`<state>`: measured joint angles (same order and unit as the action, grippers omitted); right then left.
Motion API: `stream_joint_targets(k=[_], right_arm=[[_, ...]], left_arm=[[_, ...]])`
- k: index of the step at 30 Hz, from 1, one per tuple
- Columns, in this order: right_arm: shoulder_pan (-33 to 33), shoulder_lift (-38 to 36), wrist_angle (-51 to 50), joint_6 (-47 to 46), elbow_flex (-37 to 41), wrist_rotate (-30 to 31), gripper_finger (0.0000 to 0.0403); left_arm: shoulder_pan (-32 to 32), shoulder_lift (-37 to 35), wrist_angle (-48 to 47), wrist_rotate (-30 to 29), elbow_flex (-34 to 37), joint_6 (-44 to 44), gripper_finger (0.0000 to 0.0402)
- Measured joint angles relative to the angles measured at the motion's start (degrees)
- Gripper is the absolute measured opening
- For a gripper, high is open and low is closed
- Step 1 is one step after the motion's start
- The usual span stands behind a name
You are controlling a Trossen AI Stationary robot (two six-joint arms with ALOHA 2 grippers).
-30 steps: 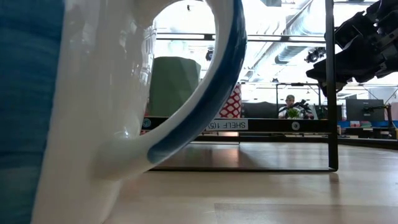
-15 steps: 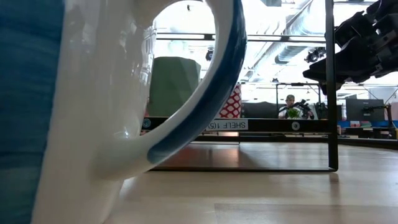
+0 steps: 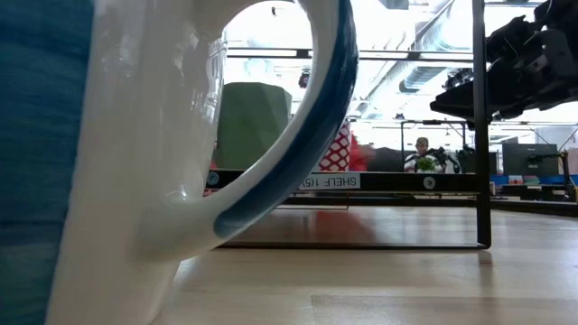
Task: Place coffee mugs
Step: Put the orange mug on the shelf
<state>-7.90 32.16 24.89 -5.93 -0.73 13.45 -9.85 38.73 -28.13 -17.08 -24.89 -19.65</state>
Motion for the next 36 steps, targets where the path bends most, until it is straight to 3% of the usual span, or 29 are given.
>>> stream_joint_targets(k=[6, 13, 17, 22, 28, 32, 36], right_arm=[[0.0, 0.0, 1.87, 2.95, 0.0, 1.6, 0.0083], [-0.02, -0.35, 4.74, 4.05, -0.89, -0.02, 0.0083], [-0.18, -0.24, -10.15, -3.4, -7.89, -0.82, 0.0083], [-1.89, -0.17, -36.51, -8.71, -22.57, -4.48, 0.0083], [-5.4, 2.16, -66.75, -24.04, -39.4, -3.33, 0.0083], [-8.62, 5.0, -78.87, -35.69, -44.31, -1.94, 0.0083], [-12.35, 8.01, -82.49, -45.73, -44.96, -4.92, 0.0083]], left_arm=[[5.87, -0.33, 22.17, 10.0, 9.69, 4.56, 0.0023], [10.47, -0.45, 39.68, 18.27, 17.89, 6.62, 0.0023], [11.4, -0.47, 45.95, 21.16, 19.06, 7.95, 0.0023], [12.26, -0.13, 45.63, 21.31, 19.07, 7.84, 0.0023], [12.27, -0.12, 45.63, 21.36, 19.07, 7.9, 0.0023], [12.27, -0.12, 45.6, 21.27, 19.07, 7.88, 0.0023], [12.27, -0.12, 45.6, 21.07, 19.07, 7.88, 0.0023]])
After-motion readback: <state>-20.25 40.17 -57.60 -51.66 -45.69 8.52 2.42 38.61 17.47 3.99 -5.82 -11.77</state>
